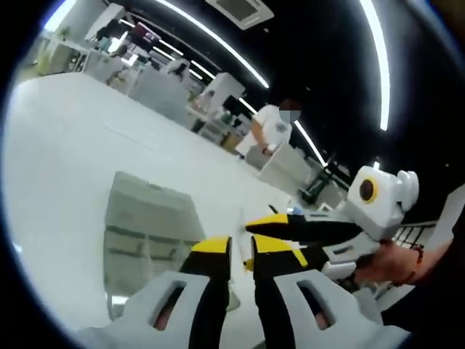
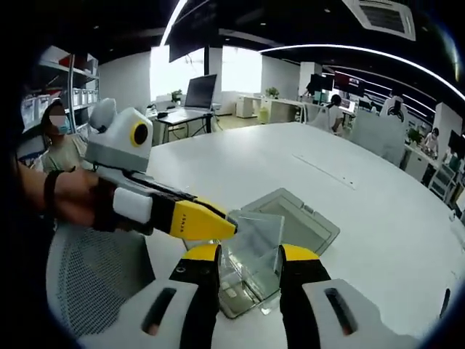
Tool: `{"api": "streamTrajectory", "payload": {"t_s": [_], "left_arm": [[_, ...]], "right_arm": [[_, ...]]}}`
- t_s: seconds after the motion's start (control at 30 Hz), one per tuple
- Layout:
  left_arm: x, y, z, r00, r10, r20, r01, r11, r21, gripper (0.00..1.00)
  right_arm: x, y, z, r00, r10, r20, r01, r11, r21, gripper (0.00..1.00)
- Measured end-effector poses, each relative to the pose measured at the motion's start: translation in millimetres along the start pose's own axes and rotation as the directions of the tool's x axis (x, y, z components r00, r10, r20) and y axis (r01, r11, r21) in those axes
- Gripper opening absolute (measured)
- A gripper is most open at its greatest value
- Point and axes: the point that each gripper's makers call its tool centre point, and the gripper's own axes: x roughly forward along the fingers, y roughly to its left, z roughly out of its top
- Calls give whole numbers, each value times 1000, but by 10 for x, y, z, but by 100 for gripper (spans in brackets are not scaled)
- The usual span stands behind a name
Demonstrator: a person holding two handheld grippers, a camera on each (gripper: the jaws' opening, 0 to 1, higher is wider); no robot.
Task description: Insert the divider into the dual guide fixture by aligning both edges with the guide slots and pushing it downward to the bottom, including one-sided entry, uneven engagement, binding, and posture correction.
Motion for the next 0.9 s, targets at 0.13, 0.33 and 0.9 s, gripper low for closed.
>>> {"api": "streamTrajectory", "payload": {"t_s": [0.13, 0.33, 0.9], "left_arm": [[0, 7, -13, 1000, 0, -4, 0, 1000, -2, 5], [1, 4, -28, 1000, -7, -4, 7, 1000, -22, 0], [-67, -23, 12, 999, -13, -52, 16, 998, 53, 0]], "right_arm": [[-1, 3, 15, 1000, -2, 5, 2, 1000, 2, 27], [1, 20, 11, 1000, 3, 2, -3, 1000, -4, 27], [7, 55, 8, 996, 78, -47, -80, 996, -39, 24]]}}
